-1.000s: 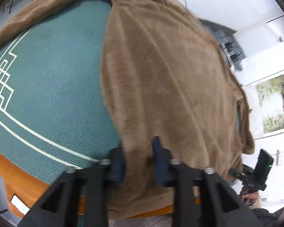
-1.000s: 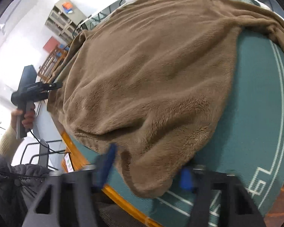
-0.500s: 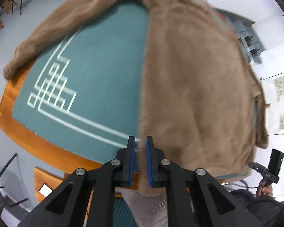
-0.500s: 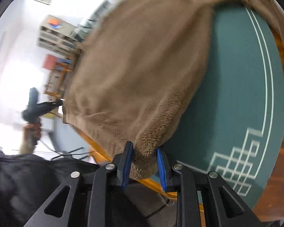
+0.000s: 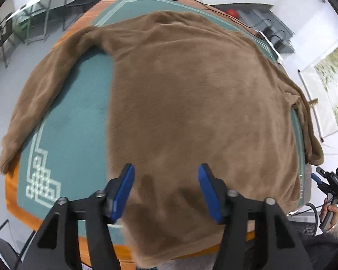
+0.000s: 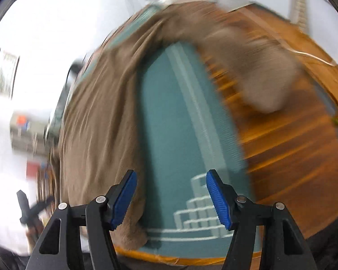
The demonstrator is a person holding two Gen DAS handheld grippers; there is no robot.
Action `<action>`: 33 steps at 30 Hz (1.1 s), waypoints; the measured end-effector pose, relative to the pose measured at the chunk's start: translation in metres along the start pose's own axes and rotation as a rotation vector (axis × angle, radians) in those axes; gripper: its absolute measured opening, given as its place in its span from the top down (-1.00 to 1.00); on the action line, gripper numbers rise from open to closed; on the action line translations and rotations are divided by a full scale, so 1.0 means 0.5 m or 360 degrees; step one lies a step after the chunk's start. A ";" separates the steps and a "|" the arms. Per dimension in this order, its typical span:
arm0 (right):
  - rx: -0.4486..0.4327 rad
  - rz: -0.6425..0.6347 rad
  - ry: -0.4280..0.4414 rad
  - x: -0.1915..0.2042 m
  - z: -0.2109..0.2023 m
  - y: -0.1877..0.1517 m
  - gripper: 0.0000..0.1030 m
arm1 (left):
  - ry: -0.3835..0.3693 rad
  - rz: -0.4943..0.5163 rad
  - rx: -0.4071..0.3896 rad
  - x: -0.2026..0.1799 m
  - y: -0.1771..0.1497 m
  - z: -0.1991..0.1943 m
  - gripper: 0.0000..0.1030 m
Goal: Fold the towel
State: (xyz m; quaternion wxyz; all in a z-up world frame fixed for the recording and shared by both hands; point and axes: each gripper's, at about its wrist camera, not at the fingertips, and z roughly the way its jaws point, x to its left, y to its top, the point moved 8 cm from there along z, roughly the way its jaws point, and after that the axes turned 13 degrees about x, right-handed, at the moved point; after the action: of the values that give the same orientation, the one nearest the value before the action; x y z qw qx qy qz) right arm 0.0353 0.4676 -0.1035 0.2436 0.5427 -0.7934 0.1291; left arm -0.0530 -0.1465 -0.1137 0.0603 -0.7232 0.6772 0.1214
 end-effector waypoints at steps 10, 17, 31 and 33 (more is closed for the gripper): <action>-0.0294 0.0224 0.0101 -0.071 -0.052 0.105 -0.21 | -0.0110 0.0050 0.0082 -0.173 0.026 0.058 -0.40; -0.0256 0.0093 0.0211 -0.044 0.023 0.157 0.55 | -0.0127 0.0041 0.0079 -0.242 0.051 0.079 -0.51; -0.1039 0.0227 0.0373 -0.069 -0.364 0.331 0.64 | -0.0205 -0.0100 0.0138 -0.295 0.104 0.123 -0.52; -0.1145 0.0200 0.0259 -0.063 -0.414 0.352 0.64 | -0.0197 -0.0105 0.0130 -0.295 0.103 0.121 -0.52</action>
State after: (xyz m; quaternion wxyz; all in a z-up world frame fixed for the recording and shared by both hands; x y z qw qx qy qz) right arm -0.0671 0.6564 0.0656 0.4726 0.3608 -0.7978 -0.1005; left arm -0.1177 0.0069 -0.1299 0.1355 -0.7333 0.6522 0.1361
